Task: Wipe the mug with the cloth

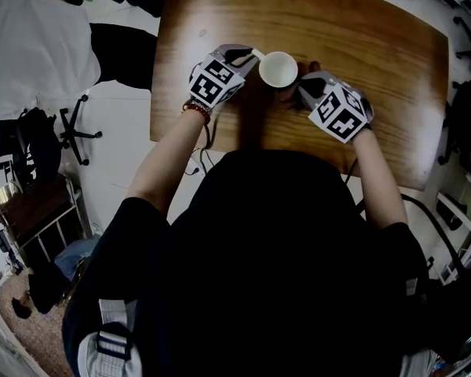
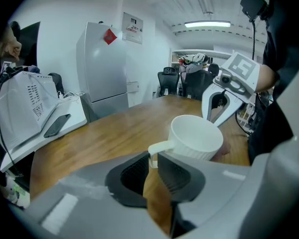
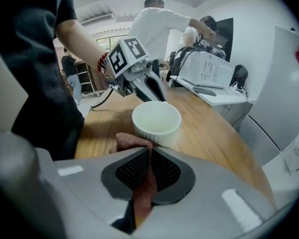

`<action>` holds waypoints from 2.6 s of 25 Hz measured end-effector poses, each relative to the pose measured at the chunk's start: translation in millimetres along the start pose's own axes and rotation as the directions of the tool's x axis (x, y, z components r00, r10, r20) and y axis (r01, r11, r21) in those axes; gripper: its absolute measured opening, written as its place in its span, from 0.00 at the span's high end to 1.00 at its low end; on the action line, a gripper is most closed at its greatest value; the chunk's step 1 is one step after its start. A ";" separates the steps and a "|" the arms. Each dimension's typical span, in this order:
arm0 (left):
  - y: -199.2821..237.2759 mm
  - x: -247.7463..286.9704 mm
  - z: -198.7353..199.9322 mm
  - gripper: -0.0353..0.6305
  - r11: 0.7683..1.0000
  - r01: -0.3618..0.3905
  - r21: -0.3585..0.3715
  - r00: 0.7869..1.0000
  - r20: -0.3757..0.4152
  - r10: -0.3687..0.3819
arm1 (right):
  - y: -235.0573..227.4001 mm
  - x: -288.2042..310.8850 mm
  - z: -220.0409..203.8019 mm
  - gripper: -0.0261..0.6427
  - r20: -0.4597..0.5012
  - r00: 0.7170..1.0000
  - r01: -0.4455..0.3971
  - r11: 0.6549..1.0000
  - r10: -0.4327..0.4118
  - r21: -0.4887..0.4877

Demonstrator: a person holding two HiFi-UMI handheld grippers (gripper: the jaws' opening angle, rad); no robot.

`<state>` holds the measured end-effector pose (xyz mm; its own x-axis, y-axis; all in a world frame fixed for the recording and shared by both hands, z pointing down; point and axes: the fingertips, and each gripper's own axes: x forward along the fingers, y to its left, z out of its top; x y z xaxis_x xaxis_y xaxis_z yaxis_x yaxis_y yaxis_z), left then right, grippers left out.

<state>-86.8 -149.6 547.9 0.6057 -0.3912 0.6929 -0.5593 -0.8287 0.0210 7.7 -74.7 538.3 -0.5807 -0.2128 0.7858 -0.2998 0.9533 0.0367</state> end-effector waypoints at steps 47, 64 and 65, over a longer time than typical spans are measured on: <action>-45.2 45.6 36.0 0.90 0.964 0.203 0.173 0.977 0.029 -0.211 | -27.2 -34.3 -8.9 0.93 0.012 1.000 -0.012 0.999 0.013 -0.031; -47.5 49.3 41.2 0.93 0.958 0.230 0.169 0.970 0.043 -0.240 | -27.7 5.7 -36.5 0.93 -0.059 0.997 -0.056 0.998 0.056 0.017; -47.7 49.8 41.5 0.93 0.958 0.231 0.169 0.969 0.044 -0.242 | -27.6 6.0 -37.3 0.93 -0.057 0.997 -0.056 0.998 0.057 0.021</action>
<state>-6.5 -146.2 551.4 0.7471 -0.1964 0.6350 -0.3004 -0.9520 0.0590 40.7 -94.4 565.0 -0.5527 -0.1452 0.8207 -0.2825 0.9590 -0.0206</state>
